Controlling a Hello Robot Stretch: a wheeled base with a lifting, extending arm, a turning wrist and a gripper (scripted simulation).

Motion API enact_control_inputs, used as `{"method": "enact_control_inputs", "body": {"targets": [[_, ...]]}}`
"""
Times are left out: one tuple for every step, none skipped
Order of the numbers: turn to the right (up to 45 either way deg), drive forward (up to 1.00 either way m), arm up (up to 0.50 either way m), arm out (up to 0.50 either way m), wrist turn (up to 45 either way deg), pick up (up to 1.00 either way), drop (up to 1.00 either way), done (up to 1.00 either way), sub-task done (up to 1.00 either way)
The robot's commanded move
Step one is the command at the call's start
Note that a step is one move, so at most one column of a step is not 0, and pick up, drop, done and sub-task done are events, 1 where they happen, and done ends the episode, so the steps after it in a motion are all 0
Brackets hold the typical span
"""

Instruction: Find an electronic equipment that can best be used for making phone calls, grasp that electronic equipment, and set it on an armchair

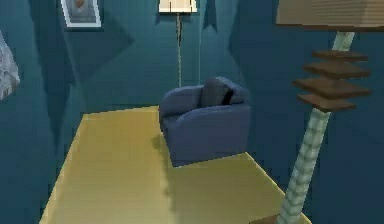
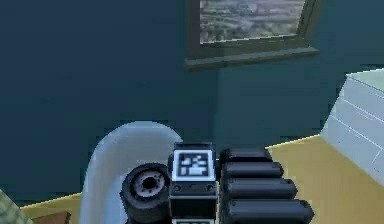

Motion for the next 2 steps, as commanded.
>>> {"method": "enact_control_inputs", "body": {"targets": [[-45.0,0.00,0.00,0.00,0.0,0.00,0.00,0.00,0.00],[-45.0,0.00,0.00,0.00,0.0,0.00,0.00,0.00,0.00]]}}
